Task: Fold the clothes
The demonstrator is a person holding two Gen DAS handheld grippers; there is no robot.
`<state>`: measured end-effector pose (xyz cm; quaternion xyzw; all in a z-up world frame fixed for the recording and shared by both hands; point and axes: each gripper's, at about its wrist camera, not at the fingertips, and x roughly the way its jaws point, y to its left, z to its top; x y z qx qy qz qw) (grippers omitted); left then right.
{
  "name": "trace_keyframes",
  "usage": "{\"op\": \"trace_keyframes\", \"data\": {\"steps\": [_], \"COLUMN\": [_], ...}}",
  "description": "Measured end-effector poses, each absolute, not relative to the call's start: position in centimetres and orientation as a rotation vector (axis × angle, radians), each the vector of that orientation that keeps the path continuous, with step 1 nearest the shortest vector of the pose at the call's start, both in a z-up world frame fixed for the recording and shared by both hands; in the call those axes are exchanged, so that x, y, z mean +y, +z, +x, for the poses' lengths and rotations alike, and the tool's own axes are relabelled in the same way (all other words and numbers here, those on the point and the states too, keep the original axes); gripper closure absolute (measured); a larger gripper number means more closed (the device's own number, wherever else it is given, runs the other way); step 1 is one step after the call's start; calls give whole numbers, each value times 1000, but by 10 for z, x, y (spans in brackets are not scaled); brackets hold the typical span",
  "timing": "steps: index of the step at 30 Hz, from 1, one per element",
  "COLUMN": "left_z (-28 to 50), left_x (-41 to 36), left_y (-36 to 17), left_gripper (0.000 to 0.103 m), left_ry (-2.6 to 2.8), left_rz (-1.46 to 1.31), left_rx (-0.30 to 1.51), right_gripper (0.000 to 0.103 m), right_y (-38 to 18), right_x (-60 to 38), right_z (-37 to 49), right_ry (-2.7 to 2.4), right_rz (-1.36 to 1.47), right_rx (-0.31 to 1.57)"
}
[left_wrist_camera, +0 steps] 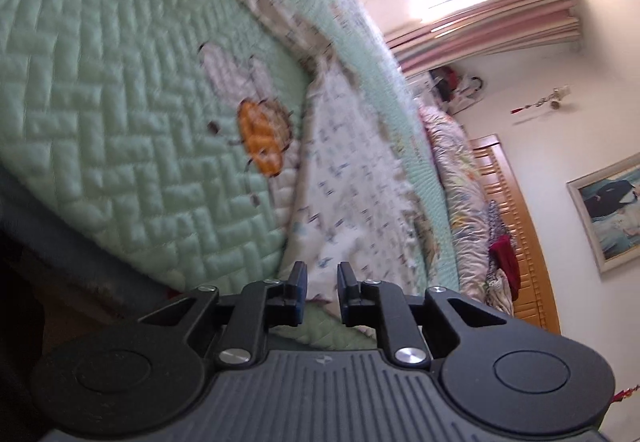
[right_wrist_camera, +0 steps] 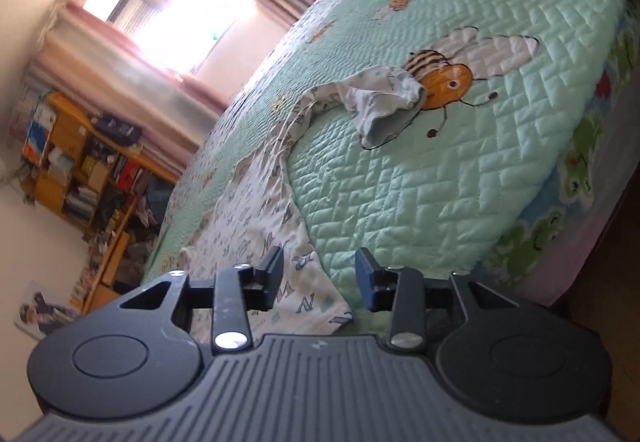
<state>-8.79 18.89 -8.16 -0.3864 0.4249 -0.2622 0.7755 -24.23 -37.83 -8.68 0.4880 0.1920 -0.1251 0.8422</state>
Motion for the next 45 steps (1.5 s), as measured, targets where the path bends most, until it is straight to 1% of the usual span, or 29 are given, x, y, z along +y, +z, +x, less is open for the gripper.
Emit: {"op": "trace_keyframes", "data": {"steps": [2,3,4,6,8,9,10,12,14,15,16,21,27,33,45], "left_z": [-90,-91,-91,-92,-92,-92,-92,-92,-89,-88,-85,-62,-51,-50,-41], "left_x": [187,186,184,177,166,158,149,129,104,92,79,21,-19,-31,-27], "left_y": [-70,-67,-64,-59,-52,-48,-42,-30,-19,-14,-10,-14,-29,-37,-41], "left_gripper": [86,83,77,73,71,59,36,13,9,3,1,1,1,1,1], "left_ry": [-573,-574,-573,-570,-569,-562,-546,-496,-463,-451,-437,-380,-391,-384,-356], "left_rz": [-799,-781,-768,-727,-658,-615,-565,-436,-298,-231,-167,68,164,195,219], "left_rx": [889,878,870,866,860,853,844,811,779,763,750,777,805,828,836], "right_gripper": [54,54,54,54,54,54,54,54,52,50,49,48,46,46,45], "right_y": [-94,-97,-101,-106,-108,-108,-107,-101,-94,-91,-90,-86,-90,-94,-95], "right_x": [-383,-385,-386,-385,-380,-377,-373,-363,-352,-346,-341,-325,-333,-334,-333], "right_z": [-244,-244,-245,-247,-246,-245,-243,-239,-234,-231,-228,-220,-225,-226,-222], "right_ry": [-286,-294,-295,-284,-262,-254,-250,-234,-218,-214,-206,-177,-190,-192,-192], "right_rz": [1092,1120,1141,1166,1150,1128,1089,1003,905,861,823,705,765,792,790], "right_rx": [396,396,390,377,373,374,381,387,396,405,415,440,433,438,455]}}
